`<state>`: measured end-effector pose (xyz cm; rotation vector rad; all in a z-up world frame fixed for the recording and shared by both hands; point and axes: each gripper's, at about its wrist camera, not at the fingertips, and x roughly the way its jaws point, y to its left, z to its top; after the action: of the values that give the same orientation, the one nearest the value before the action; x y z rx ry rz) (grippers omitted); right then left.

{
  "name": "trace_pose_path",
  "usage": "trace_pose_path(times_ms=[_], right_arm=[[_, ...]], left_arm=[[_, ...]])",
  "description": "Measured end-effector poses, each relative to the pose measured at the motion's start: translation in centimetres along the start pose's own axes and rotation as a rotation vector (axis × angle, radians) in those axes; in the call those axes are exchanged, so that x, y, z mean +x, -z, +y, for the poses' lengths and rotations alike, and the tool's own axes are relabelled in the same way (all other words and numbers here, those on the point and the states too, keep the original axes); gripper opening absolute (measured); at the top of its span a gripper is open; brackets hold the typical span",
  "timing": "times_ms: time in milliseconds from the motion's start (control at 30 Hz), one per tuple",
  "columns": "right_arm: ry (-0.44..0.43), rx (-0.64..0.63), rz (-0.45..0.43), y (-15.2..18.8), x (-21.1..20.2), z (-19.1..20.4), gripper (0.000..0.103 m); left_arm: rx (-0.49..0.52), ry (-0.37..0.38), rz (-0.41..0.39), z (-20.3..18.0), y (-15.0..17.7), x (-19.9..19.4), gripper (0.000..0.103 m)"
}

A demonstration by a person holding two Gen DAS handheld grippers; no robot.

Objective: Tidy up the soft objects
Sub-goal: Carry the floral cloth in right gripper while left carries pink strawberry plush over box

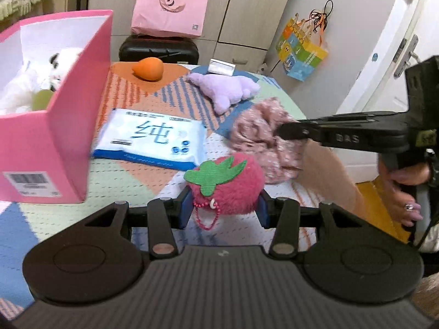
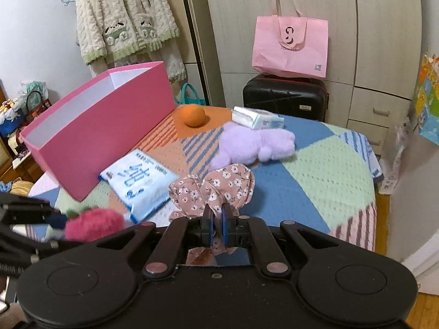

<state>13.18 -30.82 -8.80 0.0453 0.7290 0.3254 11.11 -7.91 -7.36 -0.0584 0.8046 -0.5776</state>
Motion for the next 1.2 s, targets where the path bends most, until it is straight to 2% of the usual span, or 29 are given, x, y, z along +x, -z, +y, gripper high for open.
trace_pose_path(times_ms=[67, 333, 567, 667, 800, 1200], right_arm=[[0.000, 0.009, 0.007, 0.7, -0.6, 0.1, 0.008], [-0.031, 0.033, 0.027, 2.3, -2.4, 1.4, 0.009], [-0.065, -0.010, 0.029, 1.8, -3.8, 4.4, 0.009], [-0.060, -0.058, 0.069, 1.4, -4.2, 6.1, 0.009], [-0.071, -0.114, 0.105, 0.9, -4.9, 8.4, 0.009], [-0.236, -0.237, 0.111, -1.5, -6.2, 15.9, 0.009]], left_arm=[[0.022, -0.023, -0.001, 0.0, 0.4, -0.7, 0.045], [0.028, -0.039, 0.038, 1.1, 1.3, -2.8, 0.045], [0.061, -0.073, 0.032, 1.7, 1.3, -5.2, 0.046], [0.074, -0.108, 0.029, 1.9, 1.3, -6.1, 0.046], [0.089, -0.094, 0.058, 2.3, 1.6, -7.3, 0.046], [0.086, -0.047, 0.168, 6.2, 1.9, -11.1, 0.046]])
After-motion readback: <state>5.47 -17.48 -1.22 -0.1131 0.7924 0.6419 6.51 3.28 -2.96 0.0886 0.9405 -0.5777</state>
